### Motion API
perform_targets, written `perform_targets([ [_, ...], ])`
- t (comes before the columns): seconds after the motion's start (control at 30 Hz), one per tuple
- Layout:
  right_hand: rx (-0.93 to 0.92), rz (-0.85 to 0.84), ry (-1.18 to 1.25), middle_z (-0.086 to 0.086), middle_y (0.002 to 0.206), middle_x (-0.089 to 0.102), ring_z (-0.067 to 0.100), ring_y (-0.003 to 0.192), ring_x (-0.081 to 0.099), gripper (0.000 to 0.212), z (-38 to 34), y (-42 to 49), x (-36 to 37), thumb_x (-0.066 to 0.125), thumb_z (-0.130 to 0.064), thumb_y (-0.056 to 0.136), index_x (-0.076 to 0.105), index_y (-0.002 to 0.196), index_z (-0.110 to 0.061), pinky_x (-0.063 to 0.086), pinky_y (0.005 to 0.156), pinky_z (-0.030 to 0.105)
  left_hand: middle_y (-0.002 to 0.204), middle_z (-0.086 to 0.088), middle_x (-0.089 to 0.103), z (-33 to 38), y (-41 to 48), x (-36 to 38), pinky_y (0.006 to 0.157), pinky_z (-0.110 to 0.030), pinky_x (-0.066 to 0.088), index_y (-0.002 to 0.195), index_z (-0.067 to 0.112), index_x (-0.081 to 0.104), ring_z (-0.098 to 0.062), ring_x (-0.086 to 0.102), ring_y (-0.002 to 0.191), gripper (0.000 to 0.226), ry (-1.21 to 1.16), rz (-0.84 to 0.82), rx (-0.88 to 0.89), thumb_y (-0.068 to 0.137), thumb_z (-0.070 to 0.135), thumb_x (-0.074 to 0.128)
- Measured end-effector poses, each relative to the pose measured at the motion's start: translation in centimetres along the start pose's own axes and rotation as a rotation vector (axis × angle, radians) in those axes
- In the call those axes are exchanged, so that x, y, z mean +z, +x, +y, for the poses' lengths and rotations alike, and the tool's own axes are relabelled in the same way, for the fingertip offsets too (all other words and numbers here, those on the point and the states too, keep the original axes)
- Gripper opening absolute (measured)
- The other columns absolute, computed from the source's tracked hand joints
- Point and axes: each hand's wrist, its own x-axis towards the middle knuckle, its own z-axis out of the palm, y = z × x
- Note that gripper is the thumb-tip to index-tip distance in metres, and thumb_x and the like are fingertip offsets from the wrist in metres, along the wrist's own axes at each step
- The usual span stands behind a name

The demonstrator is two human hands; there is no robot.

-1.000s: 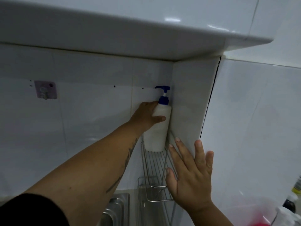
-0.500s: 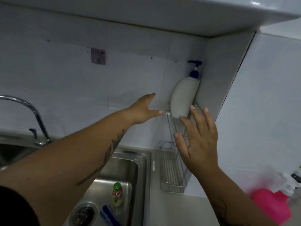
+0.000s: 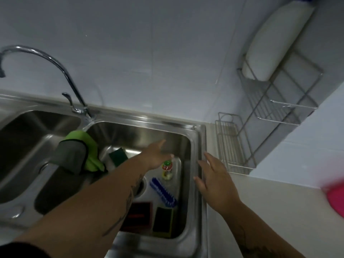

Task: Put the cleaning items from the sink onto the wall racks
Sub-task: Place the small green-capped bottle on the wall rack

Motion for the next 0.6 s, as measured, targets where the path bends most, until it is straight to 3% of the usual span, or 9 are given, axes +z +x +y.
perform_targets([
  [0.07, 0.063, -0.103, -0.03, 0.006, 0.16, 0.02, 0.024, 0.146, 0.018, 0.065, 1.0, -0.5, 2.6, 0.048, -0.051, 0.091, 0.034, 0.147, -0.022, 0.014, 0.117, 0.034, 0.161, -0.002, 0.023, -2.3, 0.5, 0.9, 0.109, -0.026, 0.027, 0.154, 0.022, 0.022, -0.021, 0.028, 0.145, 0.087, 0.018, -0.044, -0.035, 0.084, 0.043, 0.069],
  [0.17, 0.177, -0.231, -0.076, 0.009, 0.163, 0.001, 0.028, 0.149, 0.002, 0.079, 1.9, -0.6, 5.6, 0.042, -0.059, 0.089, 0.013, 0.153, -0.022, 0.011, 0.12, 0.045, 0.161, -0.002, 0.023, -4.5, 2.0, 2.1, 0.112, -0.029, 0.025, 0.155, 0.022, 0.019, -0.021, 0.027, 0.145, 0.093, 0.038, -0.082, -0.064, 0.082, 0.046, 0.071],
  [0.37, 0.257, -0.232, -0.118, 0.002, 0.162, -0.012, 0.021, 0.148, -0.012, 0.085, 2.0, -0.6, 7.1, 0.037, -0.065, 0.089, -0.006, 0.153, -0.028, -0.001, 0.12, 0.042, 0.158, -0.005, 0.03, -6.6, 5.8, 4.5, 0.111, -0.031, 0.029, 0.153, 0.023, 0.025, -0.024, 0.033, 0.142, 0.081, 0.072, -0.107, -0.044, 0.086, 0.032, 0.07],
  [0.47, 0.27, -0.229, -0.129, 0.001, 0.162, -0.011, 0.019, 0.148, -0.013, 0.083, 1.8, -0.5, 7.0, 0.038, -0.063, 0.089, -0.004, 0.153, -0.031, -0.003, 0.118, 0.041, 0.15, -0.005, 0.042, -7.2, 7.2, 6.1, 0.101, -0.026, 0.034, 0.15, 0.025, 0.031, -0.024, 0.044, 0.133, 0.073, 0.01, -0.087, -0.024, 0.087, 0.027, 0.069],
  [0.6, 0.281, -0.251, -0.111, -0.001, 0.162, -0.013, 0.016, 0.147, -0.017, 0.081, 1.7, -0.5, 7.1, 0.038, -0.062, 0.09, -0.005, 0.152, -0.033, -0.006, 0.117, 0.039, 0.121, 0.0, 0.056, -7.9, 8.3, 7.6, 0.084, -0.023, 0.039, 0.14, 0.031, 0.044, -0.017, 0.054, 0.107, 0.057, -0.114, -0.047, -0.016, 0.089, 0.018, 0.065],
])
